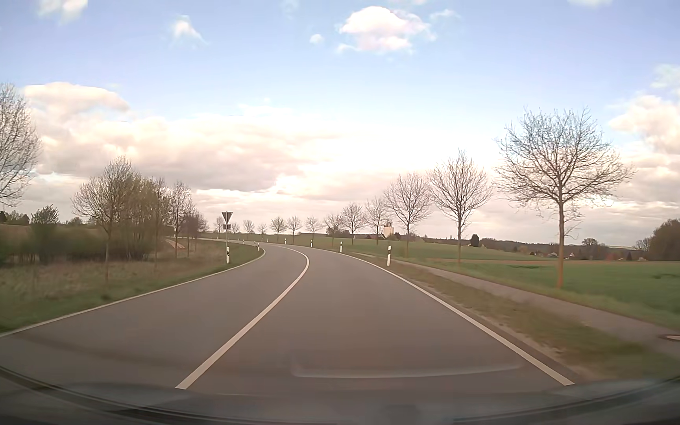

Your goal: Follow the waypoints while adhering to traffic rules and regulations

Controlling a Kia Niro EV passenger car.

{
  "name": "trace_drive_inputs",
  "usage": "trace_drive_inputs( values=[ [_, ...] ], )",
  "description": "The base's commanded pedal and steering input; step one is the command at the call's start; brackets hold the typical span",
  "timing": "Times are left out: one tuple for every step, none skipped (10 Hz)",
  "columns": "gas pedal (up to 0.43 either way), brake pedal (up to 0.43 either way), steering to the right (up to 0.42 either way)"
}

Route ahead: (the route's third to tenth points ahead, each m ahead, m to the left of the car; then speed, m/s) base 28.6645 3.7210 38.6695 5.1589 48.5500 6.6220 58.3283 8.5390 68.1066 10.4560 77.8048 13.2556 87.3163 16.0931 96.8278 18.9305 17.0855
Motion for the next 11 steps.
trace_drive_inputs(
  values=[
    [0.22, 0.0, -0.02],
    [0.228, 0.0, -0.02],
    [0.228, 0.0, -0.02],
    [0.228, 0.0, -0.02],
    [0.228, 0.0, -0.02],
    [0.228, 0.0, -0.018],
    [0.228, 0.0, -0.016],
    [0.22, 0.0, -0.016],
    [0.22, 0.0, -0.016],
    [0.22, 0.0, -0.017],
    [0.228, 0.0, -0.018]
  ],
)
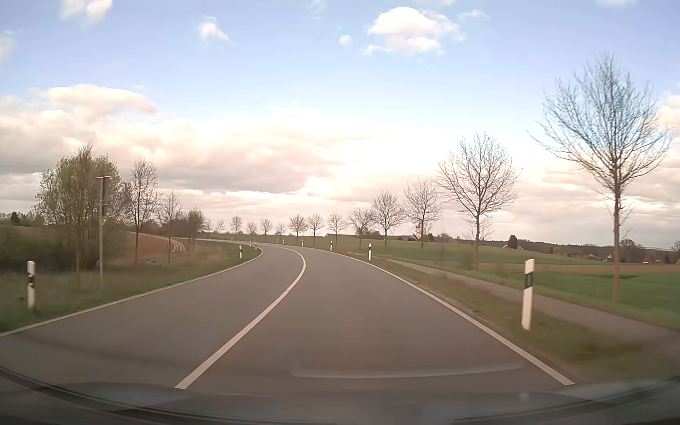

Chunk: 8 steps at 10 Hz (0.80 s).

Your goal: Follow the waypoints while adhering to traffic rules and regulations

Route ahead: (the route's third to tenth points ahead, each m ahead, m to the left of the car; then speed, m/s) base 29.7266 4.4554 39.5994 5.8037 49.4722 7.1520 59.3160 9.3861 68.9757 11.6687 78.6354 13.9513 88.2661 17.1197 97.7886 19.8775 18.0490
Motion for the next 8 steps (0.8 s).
trace_drive_inputs(
  values=[
    [0.228, 0.0, -0.019],
    [0.228, 0.0, -0.021],
    [0.228, 0.0, -0.021],
    [0.228, 0.0, -0.021],
    [0.228, 0.0, -0.021],
    [0.22, 0.0, -0.022],
    [0.22, 0.0, -0.021],
    [0.209, 0.0, -0.021]
  ],
)
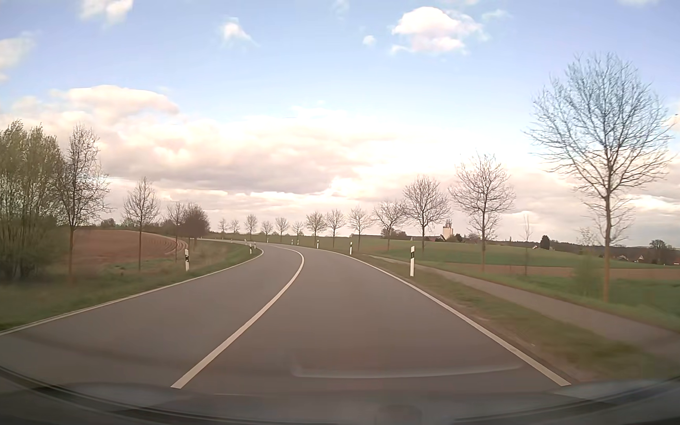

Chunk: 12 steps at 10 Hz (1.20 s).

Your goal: Follow the waypoints while adhering to traffic rules and regulations

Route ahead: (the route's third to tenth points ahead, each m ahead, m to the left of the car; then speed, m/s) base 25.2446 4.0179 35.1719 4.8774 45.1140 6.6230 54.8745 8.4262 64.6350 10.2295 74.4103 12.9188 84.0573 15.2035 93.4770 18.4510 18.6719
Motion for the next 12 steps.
trace_drive_inputs(
  values=[
    [0.209, 0.0, -0.021],
    [0.209, 0.0, -0.021],
    [0.209, 0.0, -0.021],
    [0.209, 0.0, -0.021],
    [0.209, 0.0, -0.021],
    [0.197, 0.0, -0.021],
    [0.197, 0.0, -0.023],
    [0.197, 0.0, -0.024],
    [0.197, 0.0, -0.025],
    [0.189, 0.0, -0.025],
    [0.189, 0.0, -0.025],
    [0.177, 0.0, -0.025]
  ],
)
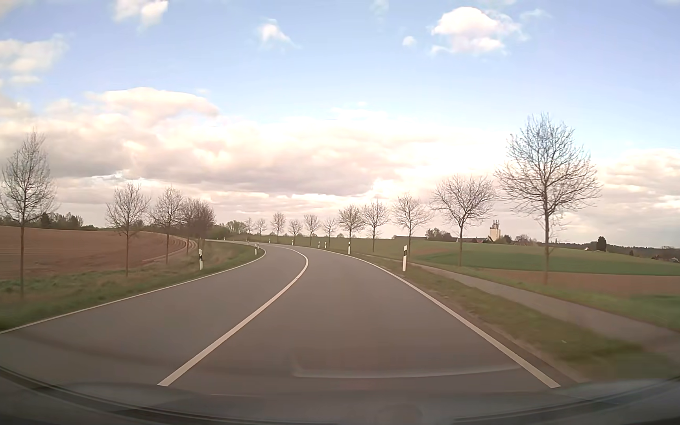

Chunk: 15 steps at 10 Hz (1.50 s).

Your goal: Follow the waypoints while adhering to traffic rules and regulations

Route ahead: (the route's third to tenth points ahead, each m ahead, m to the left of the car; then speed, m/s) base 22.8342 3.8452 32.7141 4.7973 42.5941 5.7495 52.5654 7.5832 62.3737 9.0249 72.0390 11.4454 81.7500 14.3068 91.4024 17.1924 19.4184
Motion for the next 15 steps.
trace_drive_inputs(
  values=[
    [0.177, 0.0, -0.025],
    [0.177, 0.0, -0.025],
    [0.177, 0.0, -0.025],
    [0.177, 0.0, -0.024],
    [0.169, 0.0, -0.023],
    [0.169, 0.0, -0.021],
    [0.169, 0.0, -0.02],
    [0.169, 0.0, -0.02],
    [0.169, 0.0, -0.02],
    [0.169, 0.0, -0.02],
    [0.169, 0.0, -0.02],
    [0.169, 0.0, -0.02],
    [0.169, 0.0, -0.02],
    [0.169, 0.0, -0.02],
    [0.169, 0.0, -0.02]
  ],
)
